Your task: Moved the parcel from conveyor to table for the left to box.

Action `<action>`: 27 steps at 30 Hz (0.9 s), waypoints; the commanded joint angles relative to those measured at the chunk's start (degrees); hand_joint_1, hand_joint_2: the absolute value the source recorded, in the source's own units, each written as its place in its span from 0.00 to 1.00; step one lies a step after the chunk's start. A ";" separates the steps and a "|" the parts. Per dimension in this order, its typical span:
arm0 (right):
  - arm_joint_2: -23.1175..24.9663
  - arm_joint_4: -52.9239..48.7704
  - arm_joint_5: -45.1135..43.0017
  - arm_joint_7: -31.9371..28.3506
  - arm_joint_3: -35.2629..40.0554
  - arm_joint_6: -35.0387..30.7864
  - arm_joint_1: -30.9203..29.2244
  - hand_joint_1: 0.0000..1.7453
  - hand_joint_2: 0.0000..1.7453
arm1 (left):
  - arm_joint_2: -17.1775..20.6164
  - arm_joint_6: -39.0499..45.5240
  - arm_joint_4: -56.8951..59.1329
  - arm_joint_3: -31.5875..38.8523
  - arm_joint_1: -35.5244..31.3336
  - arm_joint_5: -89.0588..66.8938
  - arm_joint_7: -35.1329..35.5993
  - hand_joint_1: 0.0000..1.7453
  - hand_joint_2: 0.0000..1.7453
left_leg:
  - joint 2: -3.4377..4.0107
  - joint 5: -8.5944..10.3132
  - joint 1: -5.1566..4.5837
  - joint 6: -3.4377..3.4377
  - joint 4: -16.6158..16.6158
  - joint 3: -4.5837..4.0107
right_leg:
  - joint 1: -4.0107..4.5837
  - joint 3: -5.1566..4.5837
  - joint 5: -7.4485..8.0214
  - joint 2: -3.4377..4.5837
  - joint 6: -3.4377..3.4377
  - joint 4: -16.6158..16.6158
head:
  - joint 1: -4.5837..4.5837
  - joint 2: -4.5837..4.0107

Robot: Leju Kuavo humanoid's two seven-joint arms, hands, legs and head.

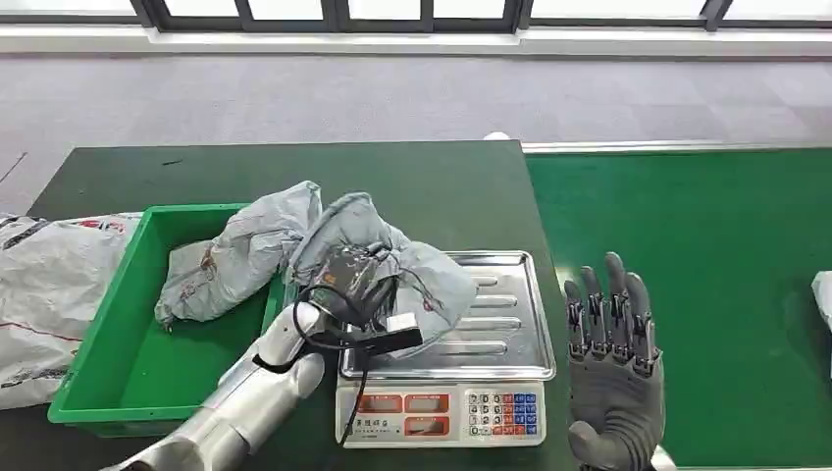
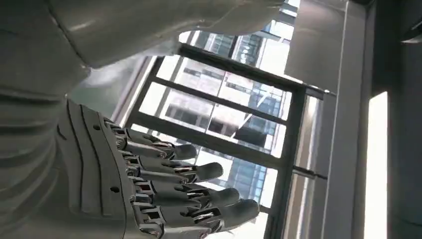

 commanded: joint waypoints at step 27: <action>3.09 4.85 1.00 0.13 -1.69 1.43 -1.81 0.00 1.00 | 3.50 4.70 -14.84 34.99 7.03 13.50 -3.75 1.00 1.00 | 0.08 0.22 -0.08 -0.07 -0.30 -0.46 | -0.08 -0.58 0.17 0.02 -0.07 -0.14 | -0.02 0.00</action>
